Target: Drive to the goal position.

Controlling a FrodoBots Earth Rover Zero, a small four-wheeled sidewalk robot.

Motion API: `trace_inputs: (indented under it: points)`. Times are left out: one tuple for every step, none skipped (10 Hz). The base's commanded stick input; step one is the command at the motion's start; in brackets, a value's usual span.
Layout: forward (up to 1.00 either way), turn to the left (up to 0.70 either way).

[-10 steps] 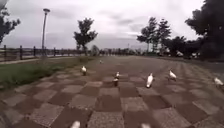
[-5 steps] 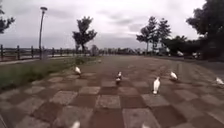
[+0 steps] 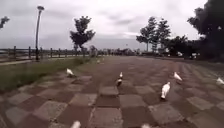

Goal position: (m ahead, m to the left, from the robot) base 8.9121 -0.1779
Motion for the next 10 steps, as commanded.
trace_inputs:
  points:
    - [0.7,0.0]
    - [0.7,0.0]
    - [0.7,0.0]
    - [0.7,0.0]
    - [0.7,0.0]
    - [0.7,0.0]
    - [0.7,0.0]
    - [0.7,0.0]
    - [0.7,0.0]
    - [0.7,0.0]
